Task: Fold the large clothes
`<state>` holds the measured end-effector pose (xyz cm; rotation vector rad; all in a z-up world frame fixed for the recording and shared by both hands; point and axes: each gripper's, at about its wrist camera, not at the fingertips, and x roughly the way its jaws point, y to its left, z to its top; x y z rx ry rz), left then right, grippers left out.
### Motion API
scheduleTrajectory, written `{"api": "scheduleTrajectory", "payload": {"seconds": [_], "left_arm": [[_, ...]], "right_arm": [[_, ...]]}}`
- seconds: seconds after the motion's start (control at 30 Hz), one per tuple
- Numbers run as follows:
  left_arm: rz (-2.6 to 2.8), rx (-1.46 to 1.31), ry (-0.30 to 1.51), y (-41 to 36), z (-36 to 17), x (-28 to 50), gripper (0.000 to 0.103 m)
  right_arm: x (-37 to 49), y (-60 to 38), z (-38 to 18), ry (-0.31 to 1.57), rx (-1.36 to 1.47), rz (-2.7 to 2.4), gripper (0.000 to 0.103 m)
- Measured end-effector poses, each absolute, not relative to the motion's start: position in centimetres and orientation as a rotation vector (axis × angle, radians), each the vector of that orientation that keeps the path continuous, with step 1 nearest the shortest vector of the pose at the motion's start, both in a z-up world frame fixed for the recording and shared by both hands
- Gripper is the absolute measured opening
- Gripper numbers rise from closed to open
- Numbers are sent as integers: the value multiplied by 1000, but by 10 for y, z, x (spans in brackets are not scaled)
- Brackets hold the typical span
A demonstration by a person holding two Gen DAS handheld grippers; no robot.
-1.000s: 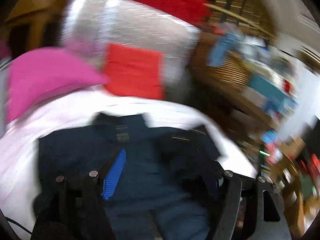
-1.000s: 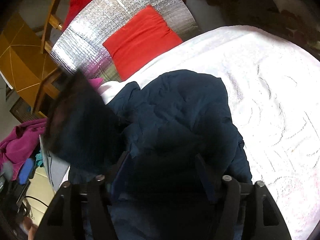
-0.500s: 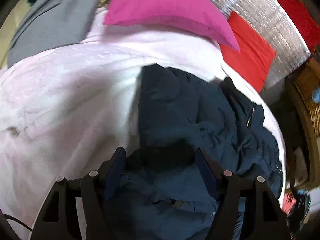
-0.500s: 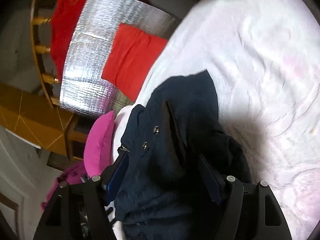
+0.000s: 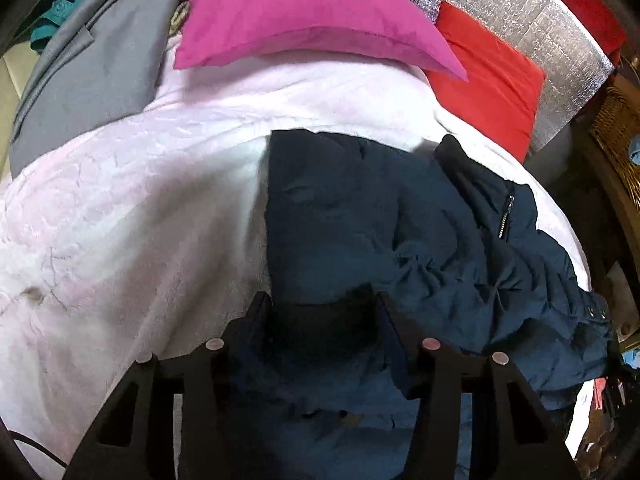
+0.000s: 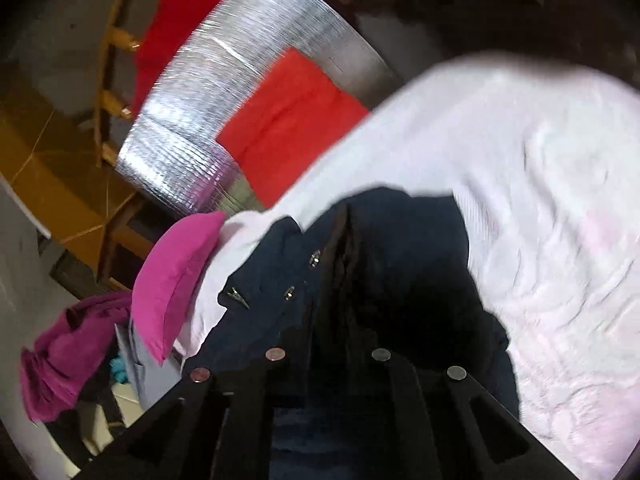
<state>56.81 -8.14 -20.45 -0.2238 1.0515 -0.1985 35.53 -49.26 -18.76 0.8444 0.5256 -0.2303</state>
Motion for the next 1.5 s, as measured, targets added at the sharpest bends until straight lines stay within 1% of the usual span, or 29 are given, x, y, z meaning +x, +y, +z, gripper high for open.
{"api": "scheduleTrajectory", "payload": {"seconds": [0.03,0.13,0.17,0.23,0.3,0.33,0.37,0.4,0.43,0.57,0.67,0.73,0.8,0.83,0.87,0.93,0.97,1.0,1.03,1.07,1.1,1.2,1.3,1.37,1.4,1.47,1.5], "left_arm": [[-195,-225,1052,-80,-204,567,54],[-182,-231,1078,-75,-211,568,55],[-180,-242,1087,-73,-213,568,55],[-178,-255,1089,-69,-213,568,55],[-173,-261,1080,-65,-210,568,55],[-175,-261,1079,-65,-210,568,55],[-176,-261,1082,-64,-211,569,55],[-177,-262,1085,-65,-213,569,55],[-181,-264,1088,-65,-215,569,55],[-204,-265,1085,-68,-219,570,55],[-224,-282,1080,-67,-220,572,55],[-239,-279,1077,-68,-220,573,53],[-248,-274,1076,-70,-221,573,48],[-249,-272,1076,-71,-222,574,47],[-248,-266,1077,-73,-222,574,46],[-237,-253,1073,-75,-222,573,44],[-234,-244,1069,-76,-222,573,42],[-231,-236,1063,-77,-221,572,40],[-228,-232,1062,-77,-221,571,38],[-224,-236,1059,-76,-220,570,36],[-221,-243,1057,-76,-219,571,34],[-212,-236,1055,-77,-218,570,34],[-195,-208,1079,-81,-223,570,37],[-182,-193,1081,-81,-219,568,37],[-174,-193,1081,-80,-217,566,37],[-151,-185,1075,-77,-212,561,37],[-133,-174,1064,-76,-208,556,37]], "right_arm": [[354,-494,-189,538,838,-237,12],[358,-504,-209,654,860,-282,12],[360,-506,-213,690,875,-279,14],[355,-514,-214,696,929,-289,16],[341,-525,-208,652,973,-304,25],[330,-533,-203,607,987,-336,46],[319,-542,-199,549,1005,-367,81],[314,-545,-198,518,1015,-382,92],[308,-550,-197,489,1031,-385,96],[327,-559,-223,547,1112,-287,96],[350,-554,-239,648,1079,-259,95],[363,-544,-246,701,1035,-249,94],[374,-530,-250,752,964,-261,87],[377,-525,-248,762,924,-272,80],[381,-519,-245,770,878,-268,66],[382,-514,-242,770,849,-283,56],[382,-511,-239,766,822,-299,49],[383,-509,-235,759,799,-309,46],[381,-509,-229,741,786,-317,39],[378,-505,-221,701,766,-329,35],[376,-503,-214,673,751,-332,34],[371,-495,-199,622,681,-347,33],[382,-504,-224,731,727,-376,34],[378,-512,-231,738,808,-381,50],[374,-516,-227,726,845,-387,54],[363,-519,-215,664,884,-382,67],[354,-521,-207,627,887,-388,70]]}}
